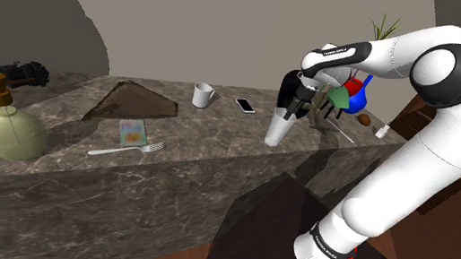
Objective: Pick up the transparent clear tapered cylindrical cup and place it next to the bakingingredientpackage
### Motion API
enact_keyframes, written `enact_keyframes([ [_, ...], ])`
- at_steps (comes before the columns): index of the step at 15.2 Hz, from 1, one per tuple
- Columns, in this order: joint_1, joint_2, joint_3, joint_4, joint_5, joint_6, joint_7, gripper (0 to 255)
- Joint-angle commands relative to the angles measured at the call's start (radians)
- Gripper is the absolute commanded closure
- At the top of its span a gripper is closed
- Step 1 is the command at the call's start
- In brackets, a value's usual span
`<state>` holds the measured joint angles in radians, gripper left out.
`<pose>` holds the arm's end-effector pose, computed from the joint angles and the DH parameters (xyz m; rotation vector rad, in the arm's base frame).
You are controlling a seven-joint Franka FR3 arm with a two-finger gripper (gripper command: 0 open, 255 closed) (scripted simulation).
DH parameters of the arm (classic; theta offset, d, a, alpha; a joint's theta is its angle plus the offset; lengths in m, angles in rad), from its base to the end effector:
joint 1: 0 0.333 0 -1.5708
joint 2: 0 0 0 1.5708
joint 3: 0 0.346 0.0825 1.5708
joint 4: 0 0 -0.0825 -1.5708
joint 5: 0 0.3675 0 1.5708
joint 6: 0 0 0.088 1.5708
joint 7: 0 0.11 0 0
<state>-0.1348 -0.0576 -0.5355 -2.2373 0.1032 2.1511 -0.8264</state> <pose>0.3907 -0.3069 0.4245 -3.0274 -0.1502 -0.0766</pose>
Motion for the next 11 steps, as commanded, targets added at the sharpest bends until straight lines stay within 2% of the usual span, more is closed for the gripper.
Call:
enact_keyframes([
  [1,0.0,0.009,-0.001,-0.012,0.007,0.019,-0.006,0],
  [8,0.0,0.009,-0.001,-0.012,0.007,0.019,-0.006,0],
  [9,0.0,0.009,-0.001,-0.012,0.007,0.019,-0.006,255],
  [11,0.0,0.009,-0.001,-0.012,0.007,0.019,-0.006,255],
])
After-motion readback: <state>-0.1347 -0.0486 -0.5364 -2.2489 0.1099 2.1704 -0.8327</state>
